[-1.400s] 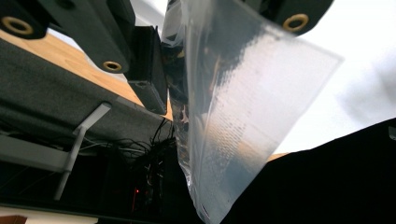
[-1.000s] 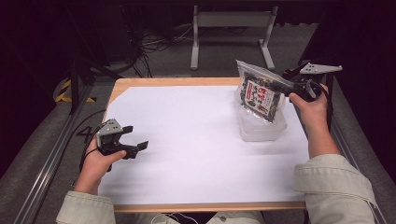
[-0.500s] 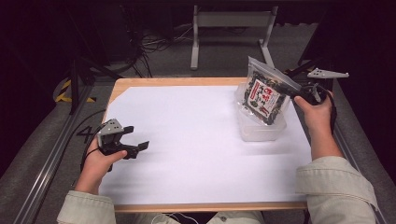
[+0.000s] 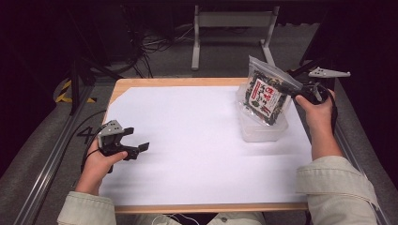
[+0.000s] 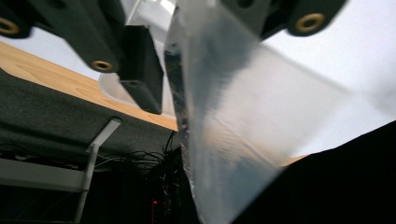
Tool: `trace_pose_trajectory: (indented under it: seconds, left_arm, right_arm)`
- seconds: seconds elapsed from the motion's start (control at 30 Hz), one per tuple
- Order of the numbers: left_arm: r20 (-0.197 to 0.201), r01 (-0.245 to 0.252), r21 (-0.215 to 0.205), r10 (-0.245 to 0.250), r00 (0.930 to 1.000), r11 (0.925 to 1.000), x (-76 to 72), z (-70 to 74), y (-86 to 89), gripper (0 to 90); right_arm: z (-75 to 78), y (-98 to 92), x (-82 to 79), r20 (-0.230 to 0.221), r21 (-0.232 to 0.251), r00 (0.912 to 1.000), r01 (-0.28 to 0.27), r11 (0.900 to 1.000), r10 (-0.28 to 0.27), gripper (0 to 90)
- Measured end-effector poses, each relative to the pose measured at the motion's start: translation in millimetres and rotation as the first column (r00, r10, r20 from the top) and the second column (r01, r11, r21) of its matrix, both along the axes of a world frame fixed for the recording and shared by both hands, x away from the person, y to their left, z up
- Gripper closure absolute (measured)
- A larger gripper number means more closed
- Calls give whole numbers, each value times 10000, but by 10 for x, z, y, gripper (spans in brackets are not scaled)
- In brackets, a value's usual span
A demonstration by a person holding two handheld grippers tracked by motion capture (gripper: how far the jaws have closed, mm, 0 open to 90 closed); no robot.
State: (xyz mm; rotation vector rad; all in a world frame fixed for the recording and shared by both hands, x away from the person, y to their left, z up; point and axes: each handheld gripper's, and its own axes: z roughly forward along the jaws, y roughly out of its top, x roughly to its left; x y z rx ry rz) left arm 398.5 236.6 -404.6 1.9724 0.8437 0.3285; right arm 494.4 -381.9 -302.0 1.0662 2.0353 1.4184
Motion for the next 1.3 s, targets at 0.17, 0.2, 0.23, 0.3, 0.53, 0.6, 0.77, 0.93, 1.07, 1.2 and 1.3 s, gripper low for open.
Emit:
trace_pose_trajectory:
  seconds: [0.17, 0.2, 0.23, 0.3, 0.53, 0.6, 0.77, 0.93, 1.07, 1.2, 1.3]
  left_arm:
    - [-8, -52, 7, 52, 10000, 10000, -16, -3, -1, 85]
    - [23, -45, -8, 45, 10000, 10000, -16, -5, 3, 85]
    - [19, -35, -1, 35, 10000, 10000, -16, -7, 8, 85]
    - [-25, -67, -31, 67, 10000, 10000, -20, -13, 11, 85]
    - [-53, -44, -58, 44, 10000, 10000, -19, -15, 10, 86]
    - [-13, -17, -12, 17, 10000, 10000, -13, -17, 10, 85]
    - [-42, 14, -74, -15, 10000, 10000, -6, -20, -8, 87]
    - [-118, -13, -113, 12, 9999, 9999, -2, -24, -16, 87]
    - [-76, 52, -28, -53, 10000, 10000, 2, -23, -18, 87]
    - [-123, 20, -18, -20, 9999, 10000, -13, -21, -19, 86]
    - [-71, 94, -2, -94, 9999, 10000, -21, -17, -15, 86]
  right_arm:
    - [-3, -5, -3, 53, 210, 9997, 249, 9995, -250, 482]
    - [-2, -6, -5, 98, 263, 9996, 249, 9993, -252, 461]
    - [-1, -5, -8, 128, 296, 9996, 254, 9992, -258, 436]
    - [-2, -2, -16, 167, 321, 9996, 216, 9993, -222, 410]
    - [39, 26, -104, 416, 428, 9991, -65, 9991, 47, 352]
    - [56, 42, -141, 472, 329, 9988, -169, 9993, 154, 343]
    - [97, 65, -231, 656, 251, 9972, -366, 9990, 349, 322]
    - [111, 106, -344, 927, 307, 9933, -719, 9969, 688, 307]
    - [115, 128, -435, 1110, 331, 9902, -890, 9955, 848, 293]
    - [125, 123, -600, 1262, 162, 9893, -755, 9970, 729, 280]
    - [127, 111, -679, 1286, 127, 9899, -621, 9980, 599, 280]
